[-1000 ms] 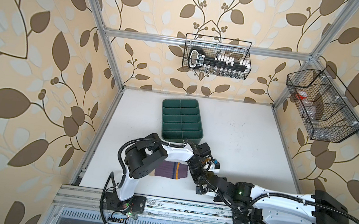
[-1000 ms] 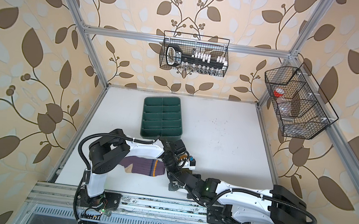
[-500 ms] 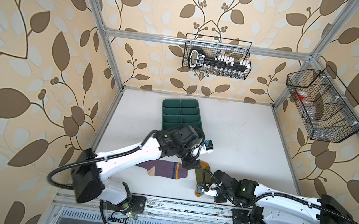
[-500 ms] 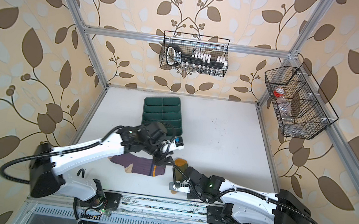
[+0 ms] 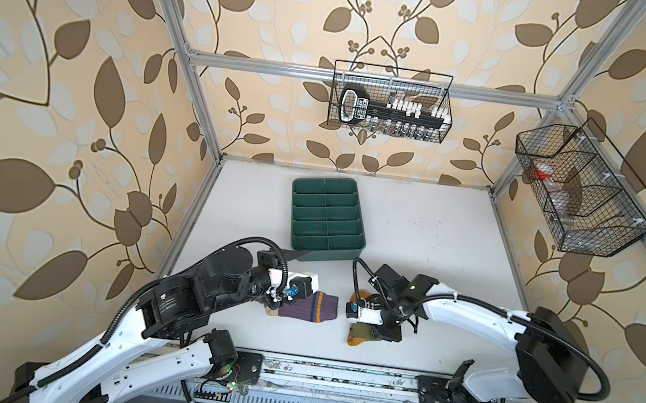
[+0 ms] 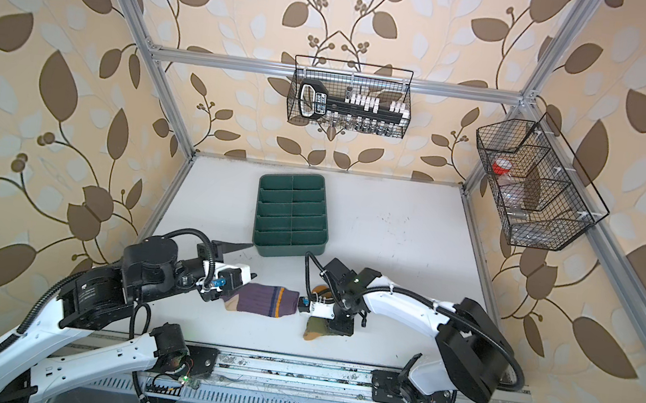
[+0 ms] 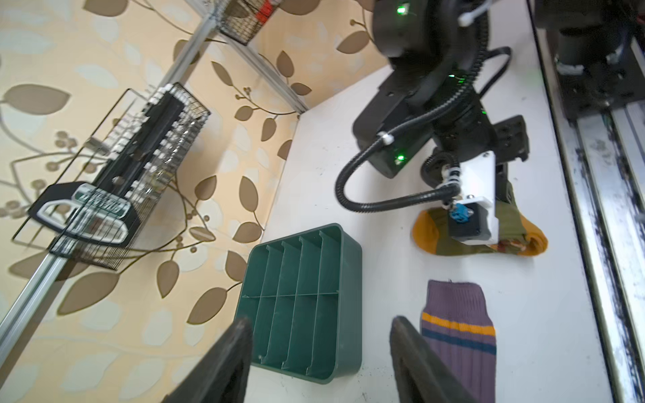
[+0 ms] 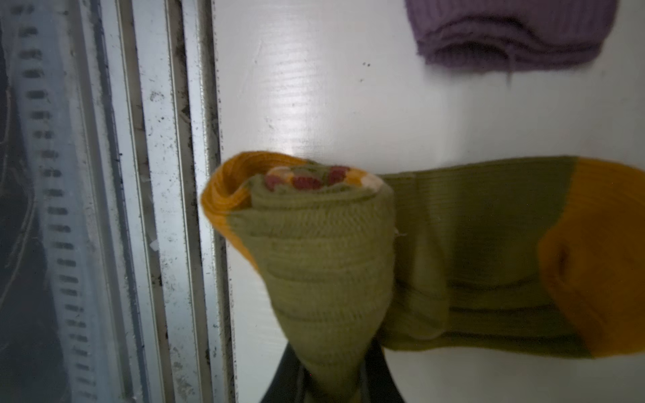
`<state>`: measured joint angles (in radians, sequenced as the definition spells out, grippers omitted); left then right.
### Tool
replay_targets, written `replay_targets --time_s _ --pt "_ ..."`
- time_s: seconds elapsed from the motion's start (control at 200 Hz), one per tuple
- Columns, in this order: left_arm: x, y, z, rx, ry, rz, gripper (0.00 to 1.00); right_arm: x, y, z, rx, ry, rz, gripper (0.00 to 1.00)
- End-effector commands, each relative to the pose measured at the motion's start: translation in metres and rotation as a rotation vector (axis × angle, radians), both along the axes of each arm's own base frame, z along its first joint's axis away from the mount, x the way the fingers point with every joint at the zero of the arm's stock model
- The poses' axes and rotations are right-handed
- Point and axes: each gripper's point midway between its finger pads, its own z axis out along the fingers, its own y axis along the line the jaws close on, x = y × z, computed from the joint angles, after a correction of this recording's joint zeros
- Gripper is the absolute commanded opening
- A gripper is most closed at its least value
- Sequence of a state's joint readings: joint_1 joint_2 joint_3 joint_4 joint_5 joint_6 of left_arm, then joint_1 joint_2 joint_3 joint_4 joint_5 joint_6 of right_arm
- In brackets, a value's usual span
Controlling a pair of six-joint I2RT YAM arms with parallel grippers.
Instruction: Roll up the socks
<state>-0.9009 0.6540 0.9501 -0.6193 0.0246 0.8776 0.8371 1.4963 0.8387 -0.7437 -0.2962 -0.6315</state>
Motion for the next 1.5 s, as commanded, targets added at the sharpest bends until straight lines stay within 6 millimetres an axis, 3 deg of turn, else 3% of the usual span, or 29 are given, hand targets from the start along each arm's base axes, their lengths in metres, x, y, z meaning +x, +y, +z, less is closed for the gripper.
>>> replay_targets --time_s 0.0,0.265,0.54,0.75,0.94,1.105,1.27,1.495 --pt "-0.013 -0.018 -0.032 0.111 0.018 -0.114 0.64 -0.022 -0.001 0.002 -0.041 0.175 -0.014 0.01" --pt "-0.051 -0.077 -0.112 0.345 -0.062 -0.185 0.64 -0.016 0.015 -0.003 -0.060 0.289 -0.076 0.00" --pt "-0.066 -0.114 -0.162 0.358 0.089 -0.081 0.64 -0.012 0.021 -0.010 -0.048 0.302 -0.088 0.00" --pt "-0.064 -0.119 -0.207 0.387 0.168 0.006 0.66 -0.014 0.021 -0.014 -0.032 0.314 -0.101 0.00" --pt "-0.062 -0.125 -0.233 0.383 0.196 0.036 0.69 -0.017 0.016 -0.020 -0.036 0.317 -0.115 0.00" --pt "-0.044 -0.127 -0.255 0.426 0.199 0.073 0.68 -0.016 0.015 -0.021 -0.032 0.310 -0.126 0.00" --pt "-0.035 -0.134 -0.261 0.440 0.214 0.061 0.61 -0.014 0.018 -0.019 -0.019 0.304 -0.124 0.00" --pt "-0.038 -0.135 -0.285 0.490 0.252 0.049 0.43 -0.013 0.019 -0.017 -0.010 0.302 -0.118 0.00"
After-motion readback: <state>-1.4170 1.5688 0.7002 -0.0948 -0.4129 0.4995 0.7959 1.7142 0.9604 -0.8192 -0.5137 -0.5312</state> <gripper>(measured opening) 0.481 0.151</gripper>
